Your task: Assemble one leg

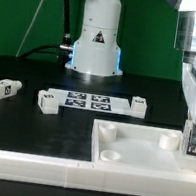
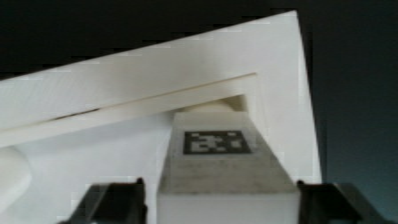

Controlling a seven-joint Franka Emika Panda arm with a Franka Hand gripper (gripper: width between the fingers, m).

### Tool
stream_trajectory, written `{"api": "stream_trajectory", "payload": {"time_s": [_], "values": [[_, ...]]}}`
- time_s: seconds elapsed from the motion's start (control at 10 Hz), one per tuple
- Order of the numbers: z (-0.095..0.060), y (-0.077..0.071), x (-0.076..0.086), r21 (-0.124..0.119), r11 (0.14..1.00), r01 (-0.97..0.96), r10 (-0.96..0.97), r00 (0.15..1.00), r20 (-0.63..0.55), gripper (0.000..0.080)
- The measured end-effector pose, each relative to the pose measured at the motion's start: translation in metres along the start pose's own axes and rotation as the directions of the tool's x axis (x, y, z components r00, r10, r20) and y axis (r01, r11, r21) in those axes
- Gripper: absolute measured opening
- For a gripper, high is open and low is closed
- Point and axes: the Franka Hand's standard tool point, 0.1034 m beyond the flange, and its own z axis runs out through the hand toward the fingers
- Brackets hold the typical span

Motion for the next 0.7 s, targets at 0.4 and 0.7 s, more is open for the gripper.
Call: {"api": "stream_trajectory", "payload": {"time_s": [0.4,0.7], "values": [[0.0005,0.001,0.0035,-0.016,0.948,0.317,-0.317,0.948,0.003,0.0639],[0.0006,0.0019,0.0031,-0.02,0.822,0.569,-0.569,0.822,0.01,0.0649]]}}
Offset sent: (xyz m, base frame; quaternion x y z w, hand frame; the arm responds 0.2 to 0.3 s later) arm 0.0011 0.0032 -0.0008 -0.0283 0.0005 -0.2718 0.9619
